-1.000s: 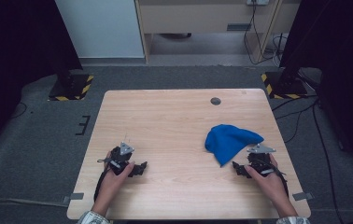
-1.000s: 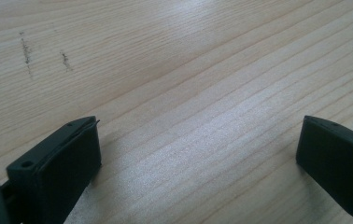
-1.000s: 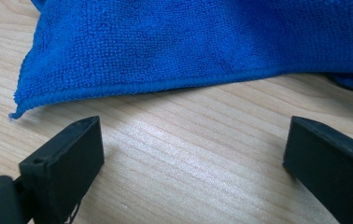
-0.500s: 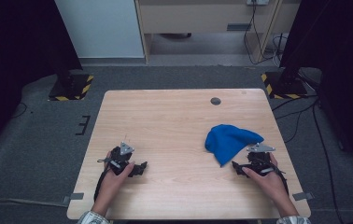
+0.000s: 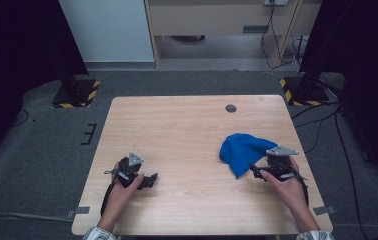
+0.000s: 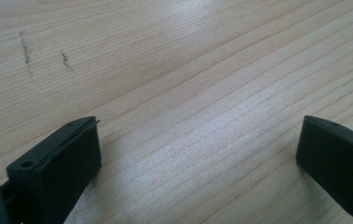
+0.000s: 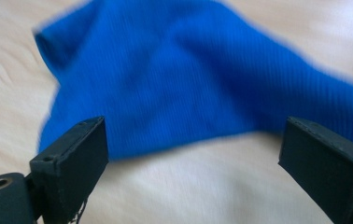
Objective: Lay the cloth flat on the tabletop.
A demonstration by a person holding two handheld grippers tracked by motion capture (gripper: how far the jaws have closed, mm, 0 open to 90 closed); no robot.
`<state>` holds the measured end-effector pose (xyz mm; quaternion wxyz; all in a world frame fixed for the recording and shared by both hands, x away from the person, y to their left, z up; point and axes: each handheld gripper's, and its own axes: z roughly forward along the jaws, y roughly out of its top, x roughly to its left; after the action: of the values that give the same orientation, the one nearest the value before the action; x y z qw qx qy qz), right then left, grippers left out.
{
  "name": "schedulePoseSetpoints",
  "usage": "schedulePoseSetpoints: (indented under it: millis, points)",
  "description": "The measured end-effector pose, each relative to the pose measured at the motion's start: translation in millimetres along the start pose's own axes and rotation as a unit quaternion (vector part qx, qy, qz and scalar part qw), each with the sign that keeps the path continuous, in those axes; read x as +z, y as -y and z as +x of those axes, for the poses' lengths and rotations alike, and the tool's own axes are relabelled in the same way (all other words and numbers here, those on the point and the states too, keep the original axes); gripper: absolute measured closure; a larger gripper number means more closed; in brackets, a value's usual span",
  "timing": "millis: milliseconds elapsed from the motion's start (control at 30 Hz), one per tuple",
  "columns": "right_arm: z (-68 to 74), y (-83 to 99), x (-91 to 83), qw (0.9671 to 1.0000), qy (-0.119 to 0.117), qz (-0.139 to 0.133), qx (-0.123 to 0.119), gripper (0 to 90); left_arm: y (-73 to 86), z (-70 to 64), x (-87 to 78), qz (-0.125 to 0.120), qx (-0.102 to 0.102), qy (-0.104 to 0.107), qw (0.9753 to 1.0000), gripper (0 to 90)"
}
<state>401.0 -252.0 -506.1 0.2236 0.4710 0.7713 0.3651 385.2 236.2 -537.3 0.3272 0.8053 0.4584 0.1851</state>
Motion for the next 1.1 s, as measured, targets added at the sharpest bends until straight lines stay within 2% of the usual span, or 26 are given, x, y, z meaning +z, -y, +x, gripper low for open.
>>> schedulePoseSetpoints:
  millis: [100, 133, 167, 200, 233, 333, 433, 467, 533, 600, 733, 800, 1000, 1100]
  points:
    - [5.5, -17.4, 7.0, 0.9998, 0.002, -0.007, -0.017, 8.1, 0.0, 0.0, 0.0, 0.0, 0.0, 0.0, 1.0, 0.0]
    - [5.5, -17.4, 7.0, 0.9998, 0.002, -0.007, -0.017, 8.1, 0.0, 0.0, 0.0, 0.0, 0.0, 0.0, 1.0, 0.0]
    - [9.1, -29.3, 13.9, 0.9996, 0.004, -0.008, -0.026, 8.5, 0.1, -0.2, 0.0, 0.0, -0.001, -0.001, 1.0, 0.0]
    - [9.1, -29.3, 13.9, 0.9996, 0.004, -0.008, -0.026, 8.5, 0.1, -0.2, 0.0, 0.0, -0.001, -0.001, 1.0, 0.0]
    - [11.4, -39.2, 20.2, 0.9994, 0.004, -0.01, -0.034, 8.4, 0.1, -0.4, -0.1, 0.0, -0.002, -0.001, 1.0, 0.0]
    - [13.7, -51.8, 32.1, 0.9995, 0.002, -0.014, -0.03, 9.1, 0.4, -1.1, -0.3, -0.001, -0.003, -0.003, 1.0, 0.0]
    - [15.0, -56.1, 39.4, 0.9995, -0.007, -0.001, -0.03, 13.2, 0.9, -1.5, -0.9, 0.0, -0.001, -0.003, 1.0, 0.0]
    - [15.9, -59.9, 48.4, 0.9996, -0.019, 0.003, -0.021, 13.0, 1.4, -2.2, -1.3, 0.0, -0.001, -0.001, 1.0, 0.0]
    - [15.5, -61.1, 56.2, 0.9995, -0.01, 0.007, -0.028, 13.0, 2.4, -3.0, -2.4, 0.0, 0.001, 0.0, 1.0, 0.0]
    - [13.9, -60.8, 62.3, 0.9997, -0.006, 0.011, -0.022, 12.8, 2.9, -3.5, -2.8, 0.0, 0.001, 0.0, 1.0, 0.0]
    - [11.9, -57.4, 67.2, 0.9996, -0.012, 0.016, -0.02, 13.0, 3.2, -3.7, -3.1, 0.0, 0.0, 0.0, 1.0, 0.0]
    - [11.5, -50.7, 72.1, 0.9994, -0.015, 0.023, -0.019, 16.0, 3.1, -3.7, -3.1, 0.0, 0.0, 0.0, 1.0, 0.0]
    - [7.8, -38.3, 82.7, 0.9989, -0.019, 0.043, -0.005, 14.9, 3.4, -4.1, -3.3, -0.001, 0.0, 0.0, 1.0, 0.0]
    - [8.5, -38.2, 82.2, 0.9988, -0.018, 0.046, -0.004, 14.9, 3.5, -4.1, -3.4, 0.0, 0.001, 0.0, 1.0, 0.0]
